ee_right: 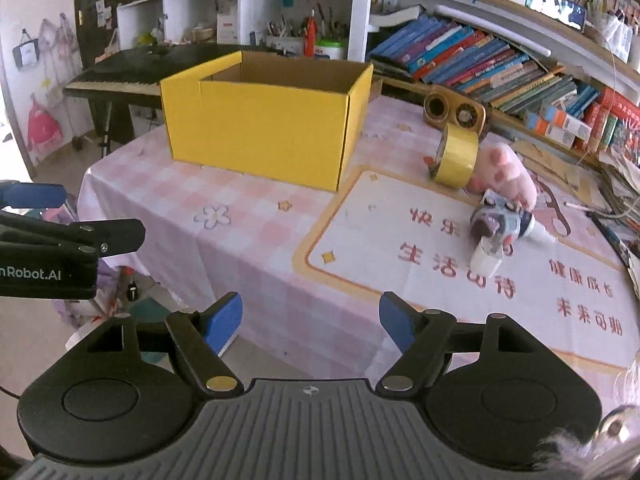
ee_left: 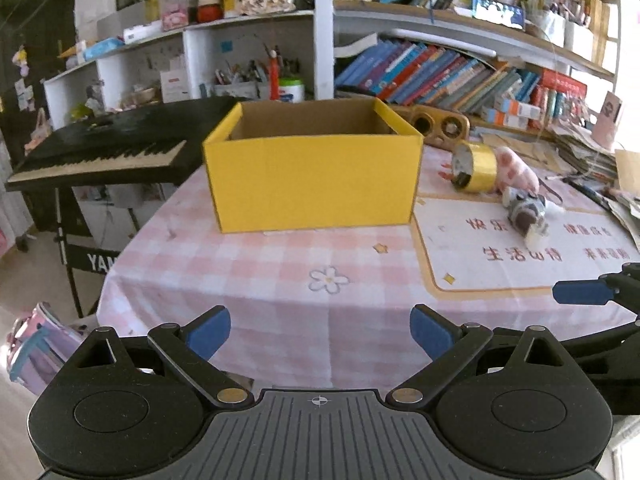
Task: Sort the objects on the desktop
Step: 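Withdraw both grippers from the yellow box back over the table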
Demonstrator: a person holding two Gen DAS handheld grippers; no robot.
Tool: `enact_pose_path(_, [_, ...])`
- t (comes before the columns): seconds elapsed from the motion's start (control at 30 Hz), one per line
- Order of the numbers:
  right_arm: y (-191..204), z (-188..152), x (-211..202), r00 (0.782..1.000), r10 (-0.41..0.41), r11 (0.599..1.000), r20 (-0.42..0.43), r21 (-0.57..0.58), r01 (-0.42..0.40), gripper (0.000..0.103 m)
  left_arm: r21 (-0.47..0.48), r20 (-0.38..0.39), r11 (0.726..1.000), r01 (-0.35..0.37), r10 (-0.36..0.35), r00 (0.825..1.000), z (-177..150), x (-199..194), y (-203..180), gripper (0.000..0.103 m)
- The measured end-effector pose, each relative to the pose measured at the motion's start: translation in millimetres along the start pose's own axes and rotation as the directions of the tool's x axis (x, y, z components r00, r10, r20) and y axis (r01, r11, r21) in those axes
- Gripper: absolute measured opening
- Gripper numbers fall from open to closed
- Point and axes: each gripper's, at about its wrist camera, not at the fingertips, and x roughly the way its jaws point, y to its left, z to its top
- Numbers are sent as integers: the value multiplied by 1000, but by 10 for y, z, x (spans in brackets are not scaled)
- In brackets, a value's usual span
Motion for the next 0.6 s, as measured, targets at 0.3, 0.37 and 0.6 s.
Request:
enact_pose_path(0.3, [-119,-200,-55,998,-38,999,-60,37,40,79,55,-45,996,65,-62,997,-38,59,-203,98])
enact_pose_path(0.37, [-150,-235,-66,996,-54,997,-73,46,58,80,65,-57,994,84,-81,995,-49,84,-255,98])
enact_pose_path(0.6, [-338,-357,-109,987,-116,987,-109,95,127,81,107,-84,983,149,-140,987,-33,187,-452,98])
